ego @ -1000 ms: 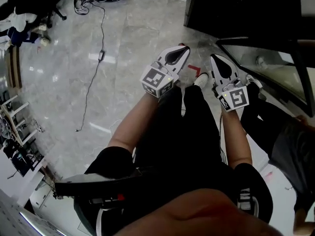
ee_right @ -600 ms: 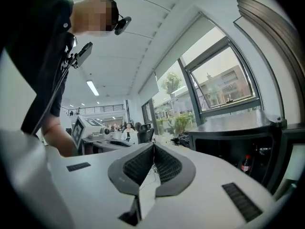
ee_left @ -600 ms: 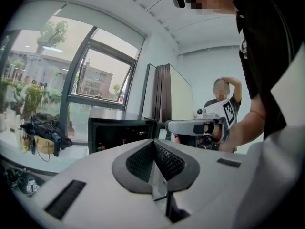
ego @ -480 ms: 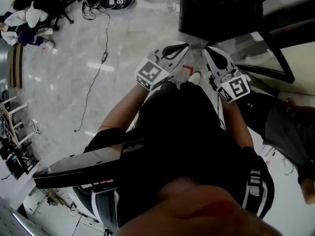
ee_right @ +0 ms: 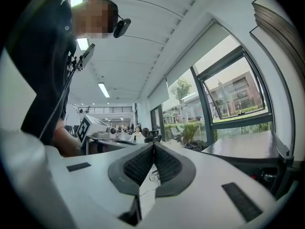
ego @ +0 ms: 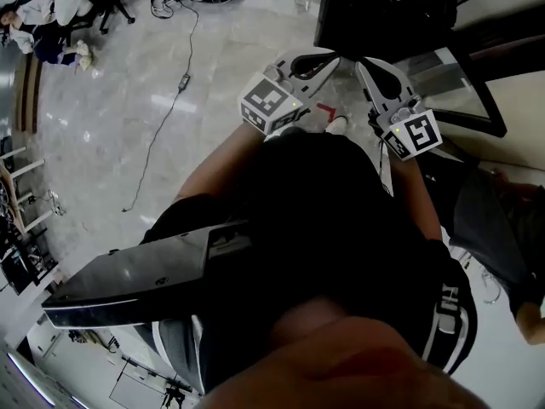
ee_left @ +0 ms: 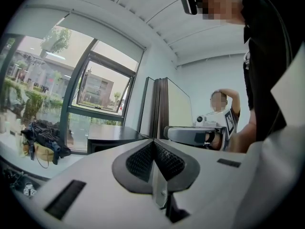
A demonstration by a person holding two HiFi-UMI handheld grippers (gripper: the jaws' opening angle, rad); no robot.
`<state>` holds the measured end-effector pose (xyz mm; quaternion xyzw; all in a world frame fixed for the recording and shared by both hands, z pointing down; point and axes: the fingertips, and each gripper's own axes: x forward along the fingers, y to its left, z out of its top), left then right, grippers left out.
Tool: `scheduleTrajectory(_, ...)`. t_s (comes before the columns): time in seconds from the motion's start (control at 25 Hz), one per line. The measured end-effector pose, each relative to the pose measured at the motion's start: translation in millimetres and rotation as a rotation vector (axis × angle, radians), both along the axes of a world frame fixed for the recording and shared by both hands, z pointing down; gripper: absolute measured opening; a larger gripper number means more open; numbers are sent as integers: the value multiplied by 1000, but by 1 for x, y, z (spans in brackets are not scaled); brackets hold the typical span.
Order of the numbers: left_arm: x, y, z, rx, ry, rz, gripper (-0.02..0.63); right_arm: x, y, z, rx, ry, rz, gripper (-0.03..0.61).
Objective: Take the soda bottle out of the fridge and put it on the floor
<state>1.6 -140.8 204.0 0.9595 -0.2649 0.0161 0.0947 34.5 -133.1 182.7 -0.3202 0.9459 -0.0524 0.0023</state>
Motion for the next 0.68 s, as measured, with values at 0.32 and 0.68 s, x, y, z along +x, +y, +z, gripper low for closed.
scheduleTrajectory(0.32, -5, 3, -5, 13, -12, -5, 5, -17, 0, -6, 21, 36, -27, 12)
scheduleTrajectory(0.68, -2, 4, -3, 20, -7, -19, 5, -14, 7, 4, 17, 46, -29, 12)
